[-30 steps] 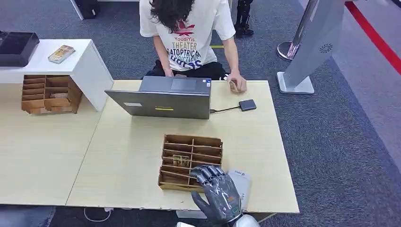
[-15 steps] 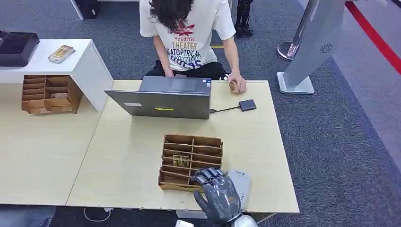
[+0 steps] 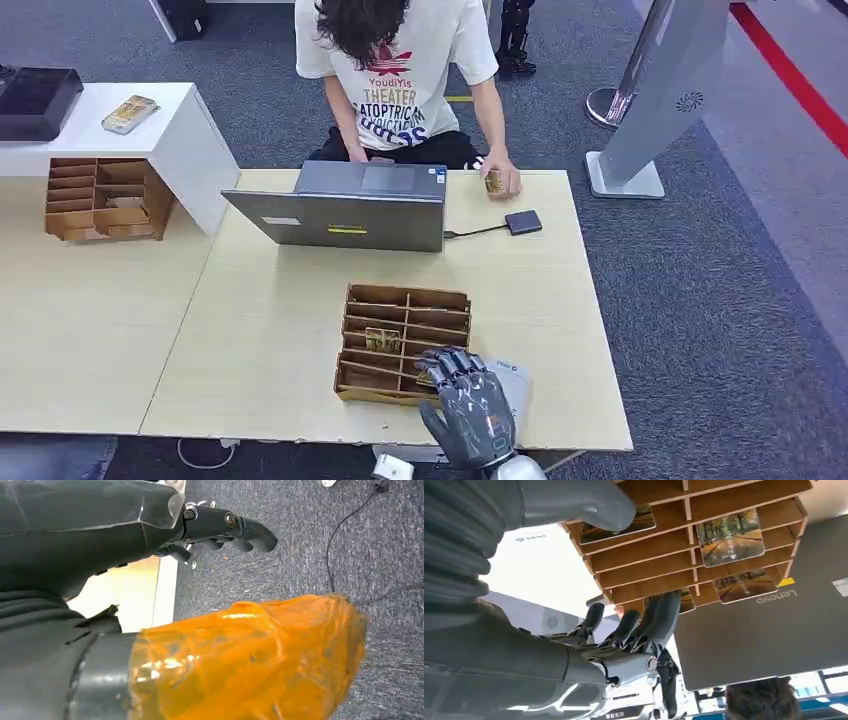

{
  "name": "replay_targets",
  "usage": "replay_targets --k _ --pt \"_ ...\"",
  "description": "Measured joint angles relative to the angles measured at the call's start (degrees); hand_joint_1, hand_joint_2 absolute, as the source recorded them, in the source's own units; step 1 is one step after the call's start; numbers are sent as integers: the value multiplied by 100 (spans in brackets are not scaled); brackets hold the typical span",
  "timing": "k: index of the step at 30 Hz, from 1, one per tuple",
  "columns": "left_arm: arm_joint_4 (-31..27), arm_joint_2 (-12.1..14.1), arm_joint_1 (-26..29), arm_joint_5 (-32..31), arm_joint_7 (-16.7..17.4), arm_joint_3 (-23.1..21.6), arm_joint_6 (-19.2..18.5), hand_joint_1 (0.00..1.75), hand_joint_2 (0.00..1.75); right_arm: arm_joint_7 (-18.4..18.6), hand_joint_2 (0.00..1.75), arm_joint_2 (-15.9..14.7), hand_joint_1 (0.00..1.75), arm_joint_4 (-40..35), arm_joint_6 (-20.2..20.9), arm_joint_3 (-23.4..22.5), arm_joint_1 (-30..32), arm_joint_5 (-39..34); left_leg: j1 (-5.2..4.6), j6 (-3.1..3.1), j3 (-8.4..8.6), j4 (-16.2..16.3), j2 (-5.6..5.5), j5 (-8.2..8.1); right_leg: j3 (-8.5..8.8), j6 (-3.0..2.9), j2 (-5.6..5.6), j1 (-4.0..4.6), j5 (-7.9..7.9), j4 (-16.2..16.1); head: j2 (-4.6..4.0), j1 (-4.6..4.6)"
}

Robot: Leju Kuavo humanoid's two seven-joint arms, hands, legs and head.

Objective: Pass the card to the sensor for recognition and then transmit it.

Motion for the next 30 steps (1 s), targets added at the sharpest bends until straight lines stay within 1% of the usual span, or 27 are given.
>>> replay_targets --k 7,9,10,11,14,15,18,19,20,22,23,24,26,30 --pt "0 0 -2 -22 44 0 0 0 0 98 175 7 58 11 -7 -37 14 90 0 0 0 0 0 0 0 0 0 0 0 0 0 -2" --pt "0 0 -3 -33 59 -2 0 0 0 122 175 9 63 30 -7 -50 18 98 0 0 0 0 0 0 0 0 0 0 0 0 0 -2" --pt "0 0 -4 -35 61 -4 0 0 0 136 175 13 61 39 -7 -57 26 101 0 0 0 0 0 0 0 0 0 0 0 0 0 -2" --pt "0 0 -4 -39 66 -7 0 0 0 149 175 20 65 46 -7 -70 28 103 0 0 0 0 0 0 0 0 0 0 0 0 0 -2" --pt "0 2 -6 -70 105 -15 0 0 0 177 175 33 63 72 -7 -103 41 107 0 0 0 0 0 0 0 0 0 0 0 0 0 -2" --pt "0 2 -7 -74 109 -20 0 0 0 179 175 37 66 81 -7 -109 43 105 0 0 0 0 0 0 0 0 0 0 0 0 0 -2" --pt "0 2 -9 -100 120 -46 0 0 0 179 175 55 68 107 -7 -122 44 107 0 0 0 0 0 0 0 0 0 0 0 0 0 -2" --pt "0 0 -9 -111 122 -50 0 0 0 179 175 59 66 118 -7 -125 44 107 0 0 0 0 0 0 0 0 0 0 0 0 0 -2" --pt "0 2 -10 -111 125 -55 0 0 0 179 175 70 70 129 -7 -131 45 107 0 0 0 0 0 0 0 0 0 0 0 0 0 -2" --pt "0 2 -13 -140 135 -59 0 0 0 179 175 90 70 157 -2 -140 40 107 0 0 0 0 0 0 0 0 0 0 0 0 0 -2" --pt "0 2 -17 -162 157 -65 0 0 0 179 175 113 73 183 -2 -146 35 107 0 0 0 0 0 0 0 0 0 0 0 0 0 -2" --pt "0 0 -23 -175 166 -72 0 0 0 179 175 127 70 201 0 -151 30 107 0 0 0 0 0 0 0 0 0 0 0 0 0 -2" --pt "0 0 -33 -190 177 -96 0 0 0 179 175 166 68 249 2 -175 26 107 0 0 0 0 0 0 1 0 0 0 0 0 0 0" --pt "0 2 -50 -234 199 -103 0 0 0 181 175 216 68 343 11 -210 11 107 0 0 0 0 0 0 1 0 0 0 0 1 2 -2"
